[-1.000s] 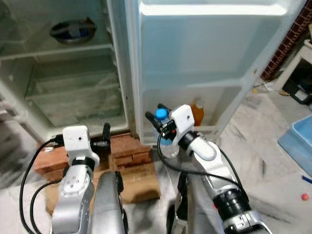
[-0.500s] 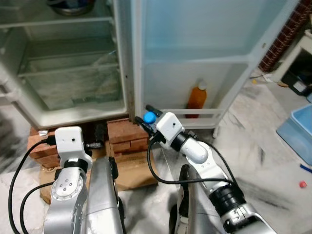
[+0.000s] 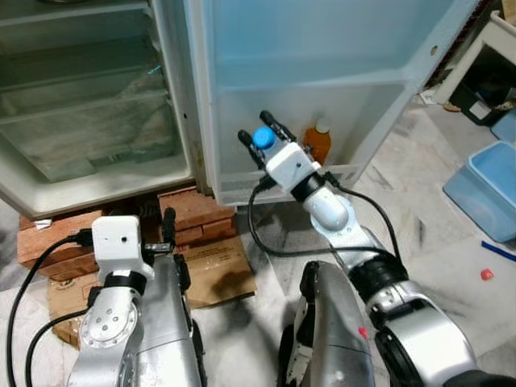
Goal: Restocking fridge
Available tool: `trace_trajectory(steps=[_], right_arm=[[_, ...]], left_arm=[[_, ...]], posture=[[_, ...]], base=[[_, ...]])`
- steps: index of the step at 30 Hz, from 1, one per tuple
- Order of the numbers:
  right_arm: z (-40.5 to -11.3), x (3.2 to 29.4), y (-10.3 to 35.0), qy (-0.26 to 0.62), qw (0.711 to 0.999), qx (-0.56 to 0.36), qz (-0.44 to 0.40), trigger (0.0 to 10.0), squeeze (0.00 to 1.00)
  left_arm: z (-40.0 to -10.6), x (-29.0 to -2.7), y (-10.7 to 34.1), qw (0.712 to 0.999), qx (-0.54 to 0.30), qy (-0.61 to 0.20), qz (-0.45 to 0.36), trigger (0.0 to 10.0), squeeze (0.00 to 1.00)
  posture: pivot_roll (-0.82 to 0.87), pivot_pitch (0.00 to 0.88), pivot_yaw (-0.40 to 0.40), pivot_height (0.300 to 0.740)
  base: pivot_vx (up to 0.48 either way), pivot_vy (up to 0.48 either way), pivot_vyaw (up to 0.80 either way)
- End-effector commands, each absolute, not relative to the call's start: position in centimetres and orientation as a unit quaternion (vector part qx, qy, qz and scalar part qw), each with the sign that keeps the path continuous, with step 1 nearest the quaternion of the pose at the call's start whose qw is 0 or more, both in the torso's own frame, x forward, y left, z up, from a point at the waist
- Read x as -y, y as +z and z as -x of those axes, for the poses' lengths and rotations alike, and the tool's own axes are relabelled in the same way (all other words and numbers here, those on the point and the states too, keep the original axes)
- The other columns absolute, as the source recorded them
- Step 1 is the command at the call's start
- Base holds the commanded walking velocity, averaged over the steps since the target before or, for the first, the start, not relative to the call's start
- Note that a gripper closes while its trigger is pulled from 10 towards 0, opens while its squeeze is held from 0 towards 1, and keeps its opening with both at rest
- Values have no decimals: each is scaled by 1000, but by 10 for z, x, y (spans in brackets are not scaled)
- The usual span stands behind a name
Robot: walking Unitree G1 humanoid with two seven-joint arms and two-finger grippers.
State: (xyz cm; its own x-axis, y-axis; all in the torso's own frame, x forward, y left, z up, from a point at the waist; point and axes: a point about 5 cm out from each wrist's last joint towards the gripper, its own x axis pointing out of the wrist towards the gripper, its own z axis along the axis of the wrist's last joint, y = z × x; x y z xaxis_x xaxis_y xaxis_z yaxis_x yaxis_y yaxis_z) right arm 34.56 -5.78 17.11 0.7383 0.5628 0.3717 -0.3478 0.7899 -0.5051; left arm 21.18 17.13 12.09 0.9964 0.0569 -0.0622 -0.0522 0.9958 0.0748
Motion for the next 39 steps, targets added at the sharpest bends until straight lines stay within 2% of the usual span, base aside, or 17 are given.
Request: trace_trajectory(steps=[1, 5, 10, 16, 17, 20, 25, 27, 29, 32, 35, 36, 38, 39], right_arm=[[-347, 56, 177, 240, 908, 279, 199, 10000, 0], [-342, 43, 178, 253, 895, 307, 203, 10000, 0], [-327, 13, 182, 306, 835, 382, 252, 10000, 0], [-319, 0, 188, 322, 801, 426, 272, 10000, 0], [-317, -6, 190, 328, 787, 439, 283, 10000, 0], [-317, -12, 189, 333, 780, 441, 295, 10000, 0], [-327, -5, 180, 309, 789, 418, 326, 10000, 0], [-339, 8, 169, 272, 822, 365, 342, 10000, 0], [-342, 11, 166, 262, 831, 352, 342, 10000, 0], [-352, 27, 158, 214, 879, 285, 317, 10000, 0], [-356, 34, 153, 194, 894, 259, 309, 10000, 0], [-360, 43, 149, 171, 910, 228, 300, 10000, 0], [-361, 46, 148, 163, 915, 218, 297, 10000, 0], [-366, 57, 144, 130, 927, 190, 295, 10000, 0]], left_arm=[[-208, -170, 123, 998, -32, 23, -47, 10000, 0], [-203, -170, 128, 998, -25, 22, -58, 10000, 0], [-194, -166, 132, 998, -30, 15, -56, 10000, 0], [-187, -164, 133, 997, -34, 12, -63, 10000, 0], [-183, -164, 135, 997, -36, 11, -67, 10000, 0], [-173, -166, 136, 996, -44, 16, -74, 10000, 0], [-157, -170, 139, 994, -60, 24, -83, 10000, 0], [-151, -170, 141, 994, -68, 22, -85, 10000, 0], [-150, -169, 141, 994, -70, 21, -86, 10000, 0], [-150, -169, 142, 993, -74, 17, -87, 10000, 0], [-150, -169, 142, 993, -75, 17, -88, 10000, 0], [-151, -170, 142, 993, -75, 18, -88, 10000, 0], [-151, -170, 143, 993, -75, 18, -88, 10000, 0], [-152, -169, 142, 993, -77, 18, -87, 10000, 0]], posture=[[213, 254, -65, 491], [234, 272, -69, 491], [248, 297, -67, 491], [276, 317, -72, 491], [297, 331, -75, 491], [316, 344, -78, 491], [365, 370, -74, 491], [377, 377, -70, 491], [377, 380, -68, 491], [377, 384, -66, 491], [377, 384, -66, 491], [370, 384, -66, 491], [370, 384, -66, 491], [366, 381, -68, 491]], base=[[0, 0, 0], [0, 0, 0], [0, 0, 0], [0, 0, 0], [0, 0, 0], [0, 0, 0], [0, 0, 0], [0, 0, 0], [0, 0, 0], [0, 0, 0], [0, 0, 0], [0, 0, 0], [0, 0, 0], [0, 0, 0]])
